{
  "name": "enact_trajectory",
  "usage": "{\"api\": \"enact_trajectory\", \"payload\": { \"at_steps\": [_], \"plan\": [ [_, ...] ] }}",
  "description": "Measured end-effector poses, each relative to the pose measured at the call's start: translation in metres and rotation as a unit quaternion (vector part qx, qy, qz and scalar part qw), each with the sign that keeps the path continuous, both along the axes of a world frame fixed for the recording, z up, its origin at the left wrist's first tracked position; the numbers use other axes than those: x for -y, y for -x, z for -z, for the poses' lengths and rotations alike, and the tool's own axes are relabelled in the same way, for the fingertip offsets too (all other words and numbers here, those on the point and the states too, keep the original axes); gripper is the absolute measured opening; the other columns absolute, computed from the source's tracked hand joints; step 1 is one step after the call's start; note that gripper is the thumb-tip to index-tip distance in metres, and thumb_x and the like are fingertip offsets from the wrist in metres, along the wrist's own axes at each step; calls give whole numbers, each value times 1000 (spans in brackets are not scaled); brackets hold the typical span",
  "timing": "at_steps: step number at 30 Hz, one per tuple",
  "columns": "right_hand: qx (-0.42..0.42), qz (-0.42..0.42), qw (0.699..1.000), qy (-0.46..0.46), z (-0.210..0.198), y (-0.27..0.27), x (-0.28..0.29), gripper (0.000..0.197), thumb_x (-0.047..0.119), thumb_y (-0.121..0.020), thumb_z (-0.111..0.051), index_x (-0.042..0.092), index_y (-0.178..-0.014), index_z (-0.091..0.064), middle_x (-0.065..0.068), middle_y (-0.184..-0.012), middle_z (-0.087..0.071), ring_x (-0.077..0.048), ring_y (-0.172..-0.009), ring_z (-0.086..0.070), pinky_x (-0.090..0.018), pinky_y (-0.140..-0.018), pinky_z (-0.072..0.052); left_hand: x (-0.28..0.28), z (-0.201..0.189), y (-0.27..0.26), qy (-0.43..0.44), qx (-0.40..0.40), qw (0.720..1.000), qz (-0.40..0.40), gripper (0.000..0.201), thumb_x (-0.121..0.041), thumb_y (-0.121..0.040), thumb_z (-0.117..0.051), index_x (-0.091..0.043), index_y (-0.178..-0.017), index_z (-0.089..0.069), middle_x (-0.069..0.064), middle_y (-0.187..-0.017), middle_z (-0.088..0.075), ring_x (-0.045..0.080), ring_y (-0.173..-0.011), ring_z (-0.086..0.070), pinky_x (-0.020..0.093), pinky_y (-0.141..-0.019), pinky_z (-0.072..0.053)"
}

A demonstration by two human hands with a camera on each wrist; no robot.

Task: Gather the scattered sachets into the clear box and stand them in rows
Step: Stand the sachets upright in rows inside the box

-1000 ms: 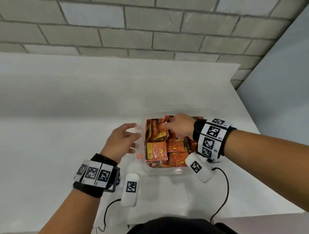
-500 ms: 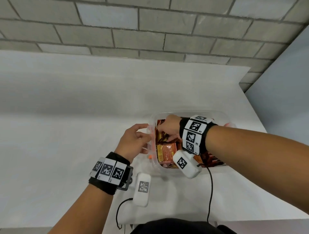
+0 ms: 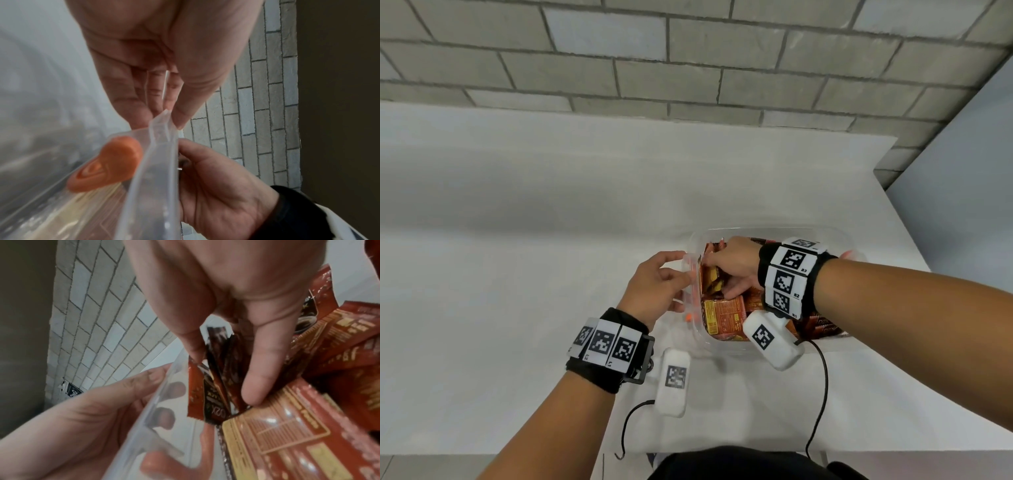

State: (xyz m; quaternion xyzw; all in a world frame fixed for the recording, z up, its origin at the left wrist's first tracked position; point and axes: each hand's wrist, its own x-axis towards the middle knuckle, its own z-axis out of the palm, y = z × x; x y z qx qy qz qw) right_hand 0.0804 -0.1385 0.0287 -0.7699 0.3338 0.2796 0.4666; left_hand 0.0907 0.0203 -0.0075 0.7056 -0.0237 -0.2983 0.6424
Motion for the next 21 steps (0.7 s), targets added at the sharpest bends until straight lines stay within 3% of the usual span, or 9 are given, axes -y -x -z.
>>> {"api": "enact_trajectory", "payload": {
  "at_steps": [4,9,13,17,21],
  "plan": [
    [14,20,999,-26,3,3,-3,57,34,-93,-59,-2,-134,-41,-26,-127,-53,-37,-96,-66,-46,-82,-57,0,0,2,3,2,1000,-5,31,-9,-88,-67,-23,-114,-59,17,-91,-71,21,-64,-66,30,-54,-51],
    [26,2,998,-64,-3,8,0,61,38,-92,-59,4,-138,-38,-18,-140,-44,-34,-99,-63,-42,-83,-56,0,1,2,7,6,1000,-8,28,-11,-88,-68,-27,-109,-59,16,-90,-72,21,-65,-66,30,-55,-52],
    [27,-28,994,-98,-7,12,5,57,30,-91,-61,10,-139,-37,-19,-139,-46,-37,-110,-59,-45,-94,-51,0,1,2,12,2,1000,-8,27,-11,-88,-67,-26,-109,-59,14,-88,-71,21,-64,-66,28,-52,-50],
    [17,-48,990,-130,-10,14,9,53,22,-91,-62,14,-138,-37,-18,-134,-51,-39,-115,-56,-47,-96,-48,0,1,1,15,4,1000,-6,27,-11,-88,-68,-28,-106,-60,19,-91,-70,23,-68,-66,28,-51,-50],
    [21,-62,993,-102,-8,12,9,34,19,-89,-65,19,-117,-45,-16,-126,-56,-34,-104,-61,-43,-91,-52,0,1,1,17,3,1000,-2,27,-10,-88,-68,-29,-106,-59,15,-88,-70,22,-67,-67,27,-51,-49]
  ]
}}
